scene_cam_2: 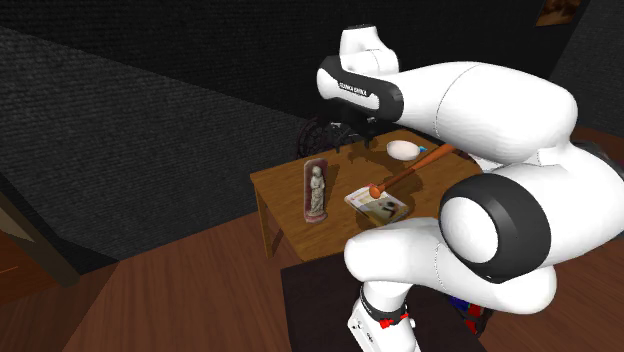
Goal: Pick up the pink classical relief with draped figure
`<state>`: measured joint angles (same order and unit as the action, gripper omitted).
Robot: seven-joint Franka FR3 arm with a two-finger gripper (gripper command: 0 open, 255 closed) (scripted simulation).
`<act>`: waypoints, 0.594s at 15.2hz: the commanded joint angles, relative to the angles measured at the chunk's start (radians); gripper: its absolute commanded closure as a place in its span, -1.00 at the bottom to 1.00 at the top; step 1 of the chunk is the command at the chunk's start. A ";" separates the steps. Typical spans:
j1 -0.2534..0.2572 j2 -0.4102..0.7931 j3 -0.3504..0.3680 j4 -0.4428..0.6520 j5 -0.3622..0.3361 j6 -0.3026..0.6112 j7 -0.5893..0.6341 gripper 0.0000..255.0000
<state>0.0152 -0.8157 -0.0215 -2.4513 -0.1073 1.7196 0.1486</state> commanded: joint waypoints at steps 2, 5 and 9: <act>0.003 0.025 0.006 -0.008 0.007 0.033 0.014 -1.00; 0.012 0.107 0.024 -0.023 0.028 0.130 0.054 -1.00; 0.023 0.232 0.048 -0.022 0.051 0.257 0.104 -1.00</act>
<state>0.0332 -0.6160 0.0164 -2.4739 -0.0646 1.9427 0.2349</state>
